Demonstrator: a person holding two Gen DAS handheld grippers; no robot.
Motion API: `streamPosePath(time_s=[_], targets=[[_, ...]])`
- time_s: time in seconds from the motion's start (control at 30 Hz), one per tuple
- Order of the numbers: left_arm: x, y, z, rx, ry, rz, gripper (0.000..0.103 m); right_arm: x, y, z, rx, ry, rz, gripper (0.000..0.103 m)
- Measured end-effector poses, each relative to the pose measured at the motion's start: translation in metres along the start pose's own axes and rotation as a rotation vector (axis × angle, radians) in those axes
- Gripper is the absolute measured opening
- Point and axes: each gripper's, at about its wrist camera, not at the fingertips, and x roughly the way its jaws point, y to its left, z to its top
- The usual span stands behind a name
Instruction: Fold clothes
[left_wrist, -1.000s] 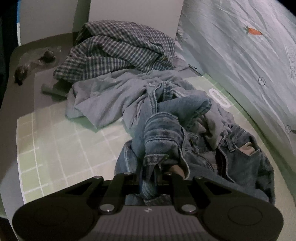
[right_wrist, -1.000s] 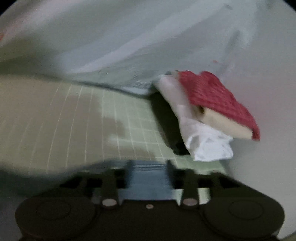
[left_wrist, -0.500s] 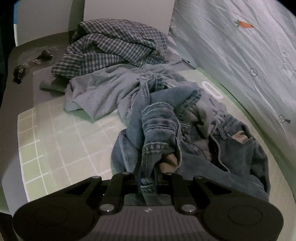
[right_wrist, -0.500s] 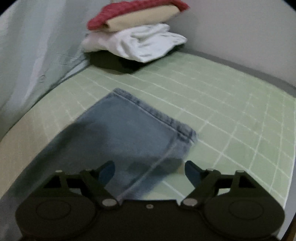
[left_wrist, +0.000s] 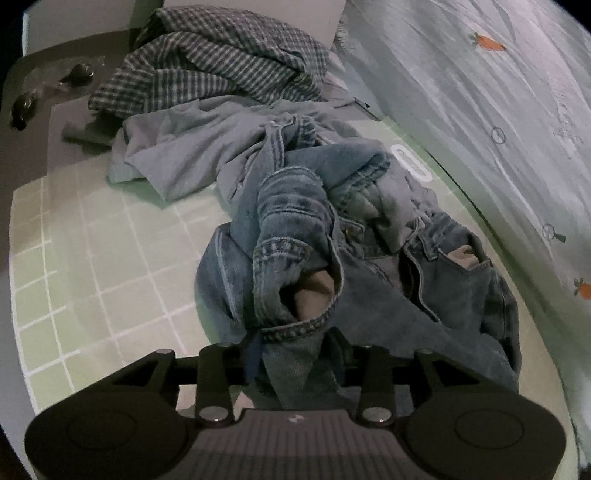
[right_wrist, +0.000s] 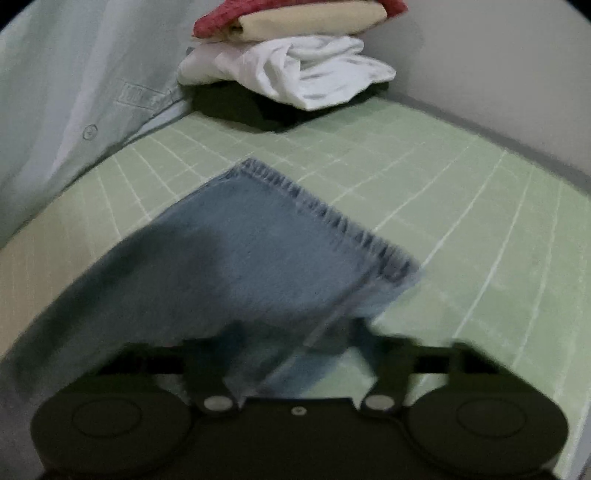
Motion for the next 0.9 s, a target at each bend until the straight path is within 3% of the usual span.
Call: streamPosePath(time_s=[0.03, 0.1, 0.13, 0.27, 0.37, 0.47, 0.53, 0.6, 0.63, 0.67, 0.7, 0.9], targets=[[0.0, 0.001, 0.0, -0.009, -0.005, -0.002, 0.018, -0.003, -0.005, 0.004, 0.016, -0.01, 0.012, 0.015], [-0.001, 0.0, 0.002, -0.024, -0.014, -0.006, 0.015, -0.012, -0.017, 0.014, 0.074, -0.041, 0.03, 0.005], [-0.003, -0.002, 0.002, -0.028, -0.02, -0.003, 0.013, -0.018, -0.022, 0.02, 0.094, -0.065, 0.035, 0.005], [-0.031, -0.009, 0.007, 0.024, -0.07, -0.008, 0.012, -0.062, -0.032, 0.049, 0.035, -0.214, 0.04, 0.004], [-0.053, -0.01, 0.004, 0.073, -0.09, -0.004, 0.012, -0.088, -0.028, 0.061, -0.056, -0.304, -0.003, 0.004], [-0.049, -0.014, -0.008, 0.151, -0.068, 0.075, 0.015, -0.073, -0.022, 0.051, -0.096, -0.23, -0.059, 0.008], [-0.039, -0.01, -0.018, 0.134, -0.011, 0.127, 0.018, -0.059, -0.017, 0.042, -0.116, -0.161, -0.096, 0.029], [-0.036, -0.006, -0.025, 0.088, 0.028, 0.152, 0.023, -0.044, -0.012, 0.033, -0.137, -0.092, -0.132, 0.057], [-0.04, -0.01, -0.024, 0.115, 0.013, 0.144, 0.031, -0.042, -0.007, 0.029, -0.156, -0.083, -0.141, 0.065], [-0.043, -0.015, -0.023, 0.142, -0.001, 0.136, 0.034, -0.046, -0.001, 0.026, -0.184, -0.104, -0.138, 0.079], [-0.047, -0.02, -0.022, 0.169, -0.016, 0.128, 0.038, -0.048, 0.005, 0.024, -0.212, -0.121, -0.136, 0.085], [-0.068, -0.048, -0.014, 0.33, -0.105, 0.08, 0.042, -0.055, 0.037, 0.026, -0.29, -0.151, -0.081, 0.086]])
